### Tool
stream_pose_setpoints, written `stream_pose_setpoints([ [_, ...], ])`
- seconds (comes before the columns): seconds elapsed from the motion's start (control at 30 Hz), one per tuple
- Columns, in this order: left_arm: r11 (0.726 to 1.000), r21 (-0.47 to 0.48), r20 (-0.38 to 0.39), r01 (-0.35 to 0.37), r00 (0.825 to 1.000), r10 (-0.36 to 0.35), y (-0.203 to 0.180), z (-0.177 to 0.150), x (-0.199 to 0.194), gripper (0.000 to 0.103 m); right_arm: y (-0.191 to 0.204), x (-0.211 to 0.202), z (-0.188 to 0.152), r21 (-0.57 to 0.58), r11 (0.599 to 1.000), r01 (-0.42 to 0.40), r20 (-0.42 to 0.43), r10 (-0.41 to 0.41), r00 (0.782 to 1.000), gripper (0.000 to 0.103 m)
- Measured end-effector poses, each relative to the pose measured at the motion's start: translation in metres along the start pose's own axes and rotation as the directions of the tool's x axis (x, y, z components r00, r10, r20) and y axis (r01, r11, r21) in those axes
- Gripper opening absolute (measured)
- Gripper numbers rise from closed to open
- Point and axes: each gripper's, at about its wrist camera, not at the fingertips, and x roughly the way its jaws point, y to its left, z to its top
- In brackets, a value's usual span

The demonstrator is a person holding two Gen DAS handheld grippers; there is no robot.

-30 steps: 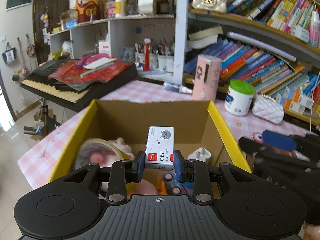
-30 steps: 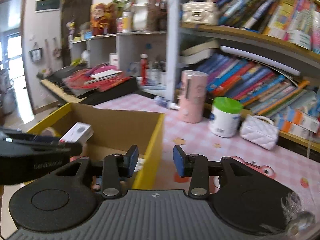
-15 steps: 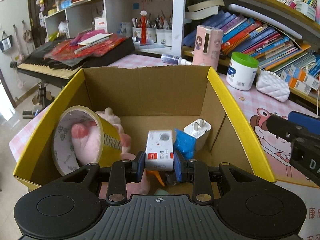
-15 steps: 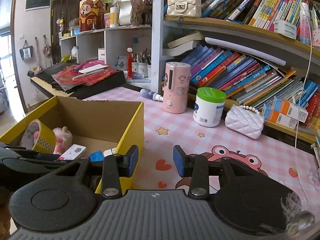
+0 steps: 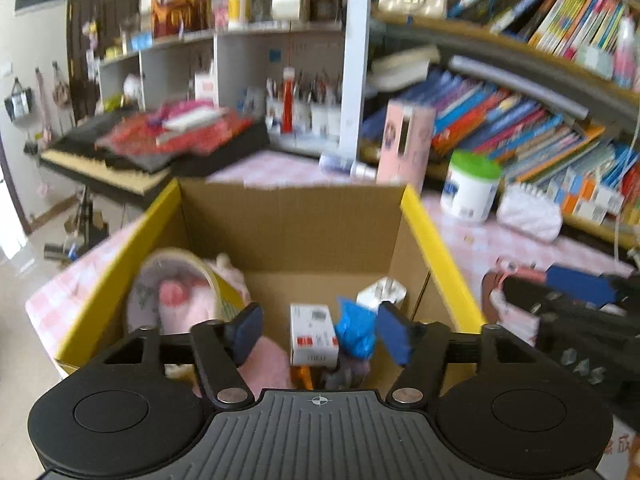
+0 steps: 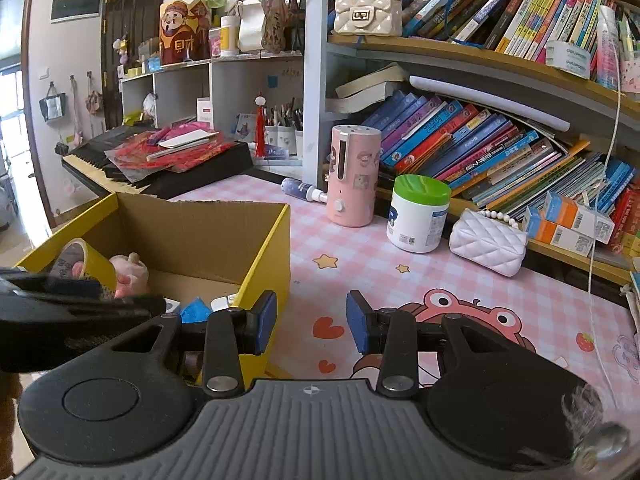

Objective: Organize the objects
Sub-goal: 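Open both grippers and withdraw them from the yellow box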

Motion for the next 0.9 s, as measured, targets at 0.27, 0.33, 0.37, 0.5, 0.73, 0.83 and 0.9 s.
stream_pose_setpoints([
  [0.27, 1.000, -0.014, 0.095, 0.016, 0.995, -0.014, 0.014, 0.000, -0.042, 0.084, 0.019, -0.026, -0.002, 0.010, 0.999, 0.048, 0.016, -0.048, 0.999, 0.040],
  [0.33, 1.000, -0.024, 0.118, 0.016, 0.993, -0.013, 0.019, -0.004, -0.053, 0.087, 0.025, -0.033, -0.005, 0.011, 0.998, 0.058, 0.010, -0.058, 0.998, 0.042],
  [0.37, 0.999, -0.031, 0.126, 0.016, 0.992, -0.012, 0.022, -0.006, -0.058, 0.089, 0.028, -0.036, -0.006, 0.011, 0.998, 0.061, 0.008, -0.061, 0.998, 0.043],
  [0.5, 0.999, -0.040, 0.132, 0.007, 0.991, -0.001, 0.034, -0.016, -0.073, 0.092, 0.041, -0.050, -0.012, 0.017, 0.996, 0.086, 0.002, -0.086, 0.996, 0.051],
  [0.73, 0.997, -0.075, 0.110, -0.027, 0.993, 0.035, 0.059, -0.037, -0.097, 0.096, 0.071, -0.075, -0.027, 0.000, 0.994, 0.109, -0.016, -0.109, 0.994, 0.062],
  [0.83, 0.996, -0.077, 0.093, -0.051, 0.994, 0.058, 0.067, -0.047, -0.107, 0.097, 0.080, -0.084, -0.035, -0.004, 0.992, 0.122, -0.025, -0.122, 0.992, 0.070],
  [0.9, 0.995, -0.078, 0.083, -0.060, 0.994, 0.067, 0.071, -0.054, -0.113, 0.099, 0.086, -0.091, -0.039, -0.002, 0.991, 0.130, -0.031, -0.130, 0.991, 0.076],
])
